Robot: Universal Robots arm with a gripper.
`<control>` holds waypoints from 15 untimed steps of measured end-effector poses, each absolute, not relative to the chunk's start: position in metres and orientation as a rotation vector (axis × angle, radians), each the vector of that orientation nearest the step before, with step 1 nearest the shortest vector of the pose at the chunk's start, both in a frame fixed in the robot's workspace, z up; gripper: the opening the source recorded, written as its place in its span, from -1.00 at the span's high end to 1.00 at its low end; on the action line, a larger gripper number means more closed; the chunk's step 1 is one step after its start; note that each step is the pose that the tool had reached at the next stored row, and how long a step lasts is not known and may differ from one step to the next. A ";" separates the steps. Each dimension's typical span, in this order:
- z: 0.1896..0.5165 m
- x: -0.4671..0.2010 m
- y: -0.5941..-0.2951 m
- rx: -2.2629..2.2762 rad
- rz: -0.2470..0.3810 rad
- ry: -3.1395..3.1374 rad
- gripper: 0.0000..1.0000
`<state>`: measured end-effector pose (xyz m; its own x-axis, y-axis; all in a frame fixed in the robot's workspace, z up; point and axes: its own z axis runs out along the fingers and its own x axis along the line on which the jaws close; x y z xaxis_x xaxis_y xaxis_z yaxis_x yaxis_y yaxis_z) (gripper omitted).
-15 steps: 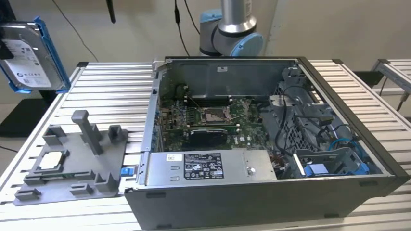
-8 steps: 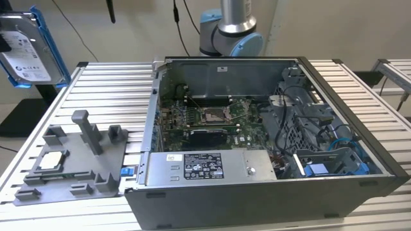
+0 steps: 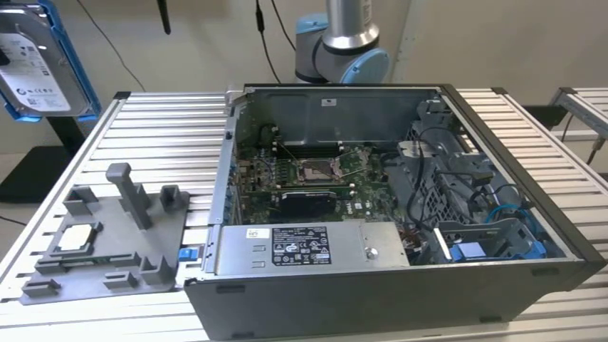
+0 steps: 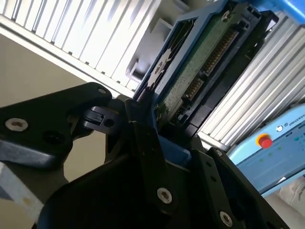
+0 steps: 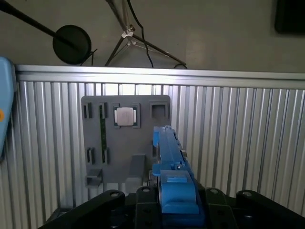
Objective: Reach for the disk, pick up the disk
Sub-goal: 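Pick up the disk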
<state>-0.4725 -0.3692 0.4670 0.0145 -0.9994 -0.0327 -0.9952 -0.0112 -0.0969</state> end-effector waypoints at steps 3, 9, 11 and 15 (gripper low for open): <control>0.467 -0.473 -0.369 -2.170 -0.068 2.142 1.00; 0.467 -0.466 -0.369 -2.170 -0.068 2.142 1.00; 0.467 -0.463 -0.369 -2.170 -0.068 2.142 1.00; 0.467 -0.455 -0.369 -2.170 -0.068 2.142 1.00</control>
<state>-0.4553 -0.3692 0.4673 0.0146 -0.9994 -0.0327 -0.9952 -0.0114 -0.0968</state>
